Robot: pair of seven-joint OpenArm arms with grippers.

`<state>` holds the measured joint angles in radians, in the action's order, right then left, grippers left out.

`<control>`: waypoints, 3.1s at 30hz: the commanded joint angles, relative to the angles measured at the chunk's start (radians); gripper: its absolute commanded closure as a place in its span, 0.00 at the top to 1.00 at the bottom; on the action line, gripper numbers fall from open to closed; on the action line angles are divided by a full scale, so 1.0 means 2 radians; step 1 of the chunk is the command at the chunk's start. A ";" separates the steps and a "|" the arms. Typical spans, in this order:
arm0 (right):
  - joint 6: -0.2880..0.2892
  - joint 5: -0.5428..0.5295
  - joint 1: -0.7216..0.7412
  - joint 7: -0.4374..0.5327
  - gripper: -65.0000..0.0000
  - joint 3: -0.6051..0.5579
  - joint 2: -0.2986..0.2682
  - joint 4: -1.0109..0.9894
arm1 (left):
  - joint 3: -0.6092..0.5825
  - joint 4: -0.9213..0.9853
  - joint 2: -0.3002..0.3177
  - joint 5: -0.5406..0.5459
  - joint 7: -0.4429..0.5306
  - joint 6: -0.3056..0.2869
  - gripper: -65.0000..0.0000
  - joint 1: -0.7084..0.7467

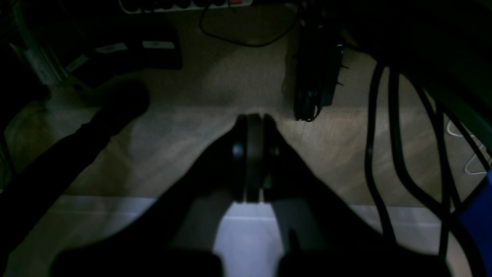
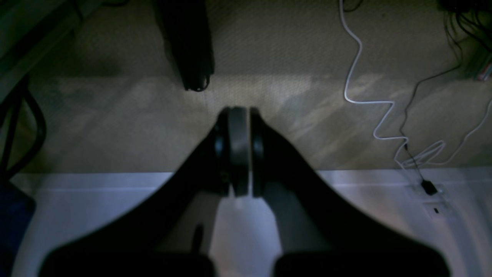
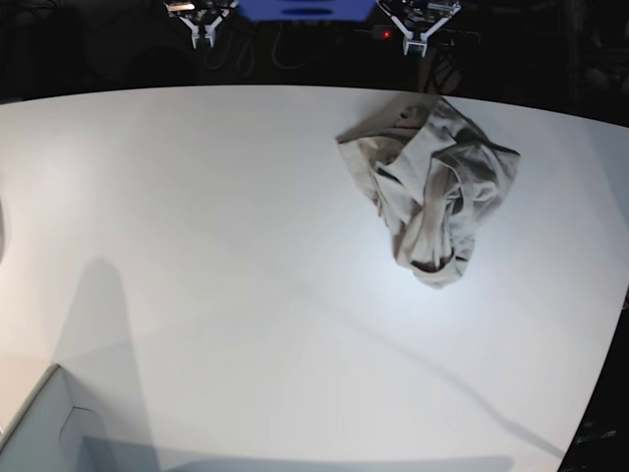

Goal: Layout the t-shirt on the table in an organized manner, then fold the t-shirt properly

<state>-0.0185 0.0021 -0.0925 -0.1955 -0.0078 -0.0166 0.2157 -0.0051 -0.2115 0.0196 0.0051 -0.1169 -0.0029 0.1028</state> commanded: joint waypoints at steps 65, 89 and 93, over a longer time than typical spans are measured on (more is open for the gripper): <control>0.013 -0.004 -0.450 -0.042 0.15 0.063 -0.063 0.908 | 0.146 -0.906 -0.014 0.174 -0.134 0.003 0.39 0.283; 0.013 -0.004 -0.437 -0.042 0.41 0.063 -0.063 0.907 | 0.108 -0.810 -0.014 0.170 -0.174 0.003 0.61 0.206; 0.013 -0.004 -0.437 -0.042 0.41 0.063 -0.063 0.907 | 0.107 -0.807 -0.014 0.170 -0.176 0.003 0.58 0.199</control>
<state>0.0044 -0.0059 -0.9543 -0.3004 0.1146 -0.1379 2.0174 0.2073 -1.8084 -0.0116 0.3420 -0.4904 0.0051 0.5087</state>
